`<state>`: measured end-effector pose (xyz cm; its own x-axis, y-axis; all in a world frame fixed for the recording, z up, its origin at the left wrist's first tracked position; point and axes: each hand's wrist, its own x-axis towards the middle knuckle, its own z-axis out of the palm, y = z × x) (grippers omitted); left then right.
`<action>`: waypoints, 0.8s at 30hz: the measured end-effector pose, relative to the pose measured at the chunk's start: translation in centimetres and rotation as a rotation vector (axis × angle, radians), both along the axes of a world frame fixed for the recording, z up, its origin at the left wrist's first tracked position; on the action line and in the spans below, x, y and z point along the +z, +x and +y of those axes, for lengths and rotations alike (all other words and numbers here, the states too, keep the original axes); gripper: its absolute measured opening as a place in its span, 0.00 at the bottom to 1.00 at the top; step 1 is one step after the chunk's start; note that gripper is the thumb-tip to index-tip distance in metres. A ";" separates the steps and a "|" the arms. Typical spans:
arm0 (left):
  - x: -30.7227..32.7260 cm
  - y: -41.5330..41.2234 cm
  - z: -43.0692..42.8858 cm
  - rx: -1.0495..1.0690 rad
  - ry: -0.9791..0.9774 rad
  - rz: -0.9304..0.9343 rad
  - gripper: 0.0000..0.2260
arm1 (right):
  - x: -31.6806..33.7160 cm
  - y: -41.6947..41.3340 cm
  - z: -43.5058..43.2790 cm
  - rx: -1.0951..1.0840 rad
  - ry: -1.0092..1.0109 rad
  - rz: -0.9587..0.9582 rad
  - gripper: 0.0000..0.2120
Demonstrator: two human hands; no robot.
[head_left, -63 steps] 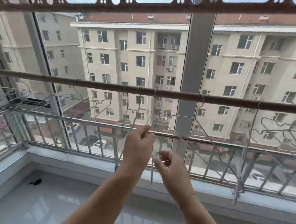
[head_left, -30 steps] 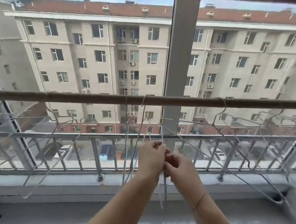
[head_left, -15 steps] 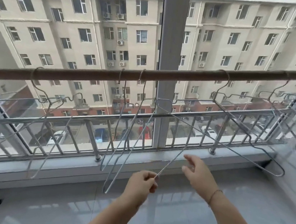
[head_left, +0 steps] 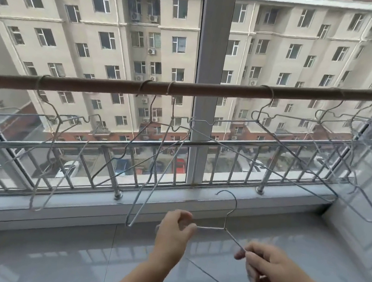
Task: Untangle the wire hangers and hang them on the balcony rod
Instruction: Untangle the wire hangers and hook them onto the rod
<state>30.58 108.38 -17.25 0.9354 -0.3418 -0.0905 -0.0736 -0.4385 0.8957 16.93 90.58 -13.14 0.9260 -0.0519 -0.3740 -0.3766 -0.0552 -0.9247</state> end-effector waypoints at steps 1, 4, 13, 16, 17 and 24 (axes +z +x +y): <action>0.7 -0.5 -0.6 0.041 -0.055 -0.012 0.08 | 0.5 -0.2 0.5 -0.033 0.051 -0.014 0.13; 2.9 -2.4 -2.7 0.044 -0.245 0.042 0.02 | 1.3 0.0 1.5 -0.163 0.125 -0.099 0.07; 9.1 -3.0 -7.1 -0.067 -0.510 0.194 0.02 | 4.9 3.6 1.7 -0.327 0.206 -0.258 0.10; 11.1 -2.2 -7.6 -0.056 -0.512 0.117 0.03 | 6.7 4.7 1.6 -0.330 0.260 -0.310 0.10; 11.8 -1.9 -7.7 -0.059 -0.522 0.102 0.03 | 7.3 5.0 1.6 -0.334 0.275 -0.327 0.10; 15.4 0.4 -8.1 -0.052 -0.580 0.017 0.04 | 10.4 8.1 1.8 -0.318 0.300 -0.449 0.12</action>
<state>30.97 100.32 -1.80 0.9163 -0.3851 0.1100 -0.0650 0.1279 0.9897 25.00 92.36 -2.70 0.9528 -0.3037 0.0071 0.0970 0.2820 -0.9545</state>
